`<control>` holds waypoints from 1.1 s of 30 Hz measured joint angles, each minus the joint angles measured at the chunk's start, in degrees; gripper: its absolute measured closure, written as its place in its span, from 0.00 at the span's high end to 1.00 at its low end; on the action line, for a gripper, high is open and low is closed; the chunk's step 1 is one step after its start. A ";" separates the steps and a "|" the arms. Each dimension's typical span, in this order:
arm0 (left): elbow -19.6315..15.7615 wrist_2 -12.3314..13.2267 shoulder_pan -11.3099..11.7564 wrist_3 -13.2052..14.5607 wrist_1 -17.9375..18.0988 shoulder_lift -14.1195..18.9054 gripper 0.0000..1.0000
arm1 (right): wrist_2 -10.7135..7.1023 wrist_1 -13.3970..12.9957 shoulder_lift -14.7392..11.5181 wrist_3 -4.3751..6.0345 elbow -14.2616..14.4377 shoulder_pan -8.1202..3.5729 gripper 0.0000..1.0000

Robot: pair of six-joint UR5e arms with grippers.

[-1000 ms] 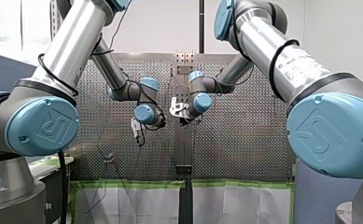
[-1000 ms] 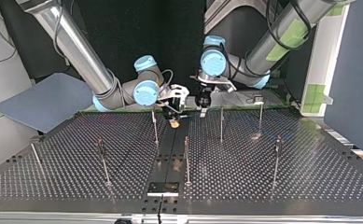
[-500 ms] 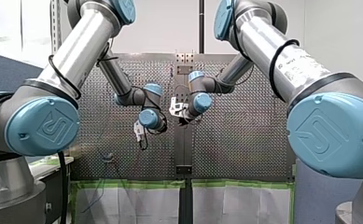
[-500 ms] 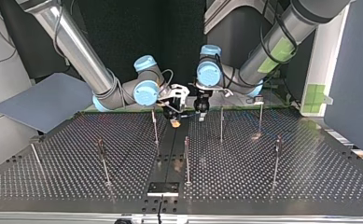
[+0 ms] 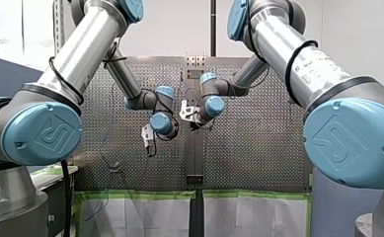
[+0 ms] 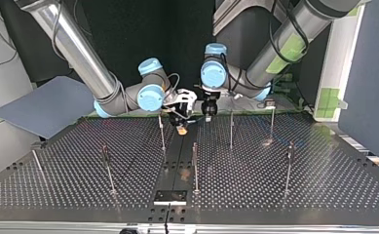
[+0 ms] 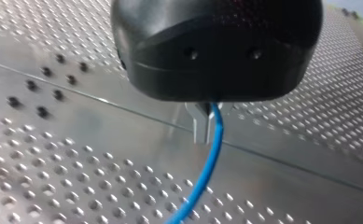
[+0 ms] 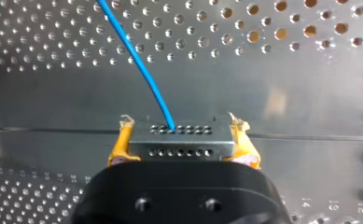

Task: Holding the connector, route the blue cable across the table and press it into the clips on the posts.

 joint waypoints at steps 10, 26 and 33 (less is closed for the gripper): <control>-0.21 -3.84 -1.21 -2.32 -3.23 3.19 0.00 | 0.00 2.15 -2.94 0.00 0.07 0.04 0.00; -2.62 -5.70 -1.60 -3.40 -4.72 11.01 0.00 | -0.05 5.03 -10.25 0.09 2.77 -0.28 0.00; -2.62 -4.90 -1.04 -3.42 -5.48 14.73 0.00 | -0.09 5.96 -13.76 0.01 2.81 -0.33 0.00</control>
